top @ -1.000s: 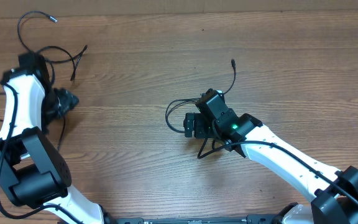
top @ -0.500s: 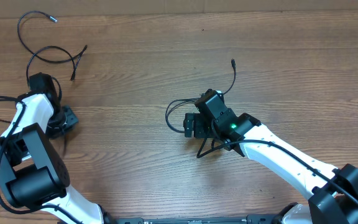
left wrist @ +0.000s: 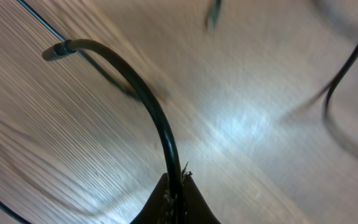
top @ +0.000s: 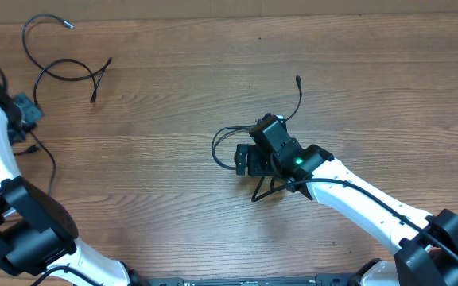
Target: Untangle cables
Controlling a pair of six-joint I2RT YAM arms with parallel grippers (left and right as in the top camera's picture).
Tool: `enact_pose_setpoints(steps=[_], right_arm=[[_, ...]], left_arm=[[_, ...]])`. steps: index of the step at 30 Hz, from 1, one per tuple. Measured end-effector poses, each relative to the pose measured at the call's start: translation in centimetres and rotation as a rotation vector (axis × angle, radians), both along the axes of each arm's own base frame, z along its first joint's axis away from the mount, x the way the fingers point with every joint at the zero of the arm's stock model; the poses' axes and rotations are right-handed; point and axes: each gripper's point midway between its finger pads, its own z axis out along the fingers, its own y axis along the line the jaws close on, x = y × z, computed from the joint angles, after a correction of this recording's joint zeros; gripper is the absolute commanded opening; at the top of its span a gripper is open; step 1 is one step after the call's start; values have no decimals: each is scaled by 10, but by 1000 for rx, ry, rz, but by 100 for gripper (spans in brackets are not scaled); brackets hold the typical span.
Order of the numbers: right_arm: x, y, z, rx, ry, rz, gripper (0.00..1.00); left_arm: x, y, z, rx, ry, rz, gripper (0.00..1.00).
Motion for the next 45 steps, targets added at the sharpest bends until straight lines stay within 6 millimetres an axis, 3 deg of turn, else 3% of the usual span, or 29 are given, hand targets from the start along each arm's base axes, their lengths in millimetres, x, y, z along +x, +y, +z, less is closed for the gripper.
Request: enact_pose_setpoints(steps=[3, 6, 8, 10, 13, 16, 19, 23, 27, 32, 36, 39, 42, 45], right_arm=[[-1, 0, 0, -2, 3, 0, 100], [-2, -2, -1, -7, 10, 0, 100], [-4, -3, -3, -15, 19, 1, 100], [-7, -5, -4, -25, 31, 0, 100], [-8, -6, -5, -27, 35, 0, 100], [-8, -6, -5, -28, 36, 0, 100], [-10, -8, -7, -37, 47, 0, 100], [-12, -12, 2, -43, 39, -5, 100], [-10, -26, 42, -24, -46, -53, 100], [-14, -91, 93, -1, -111, -289, 100], [-20, -155, 115, -2, -143, -507, 100], [-32, -184, 114, -31, -113, -603, 100], [-41, -201, 108, -64, -70, -655, 100], [-46, -206, 103, -83, -40, -673, 100]], left_arm=[[-4, 24, 19, 50, -42, 86, 4], [-28, 54, 23, 109, -15, 218, 8], [-52, 76, 25, 164, 21, 332, 99], [-71, 92, 28, 199, 45, 415, 100], [-93, 99, 24, 182, 80, 479, 100], [-91, 92, 20, 134, 72, 472, 99], [-76, 76, 17, 81, 49, 423, 100], [-38, 31, 13, -9, 11, 295, 100], [-1, -40, 12, -131, -9, 117, 100], [27, -133, 10, -219, 17, -102, 99], [37, -207, 5, -244, 50, -278, 99], [40, -264, -1, -239, 64, -420, 100], [40, -321, -13, -233, 58, -561, 99], [27, -367, -33, -231, 77, -676, 100]])
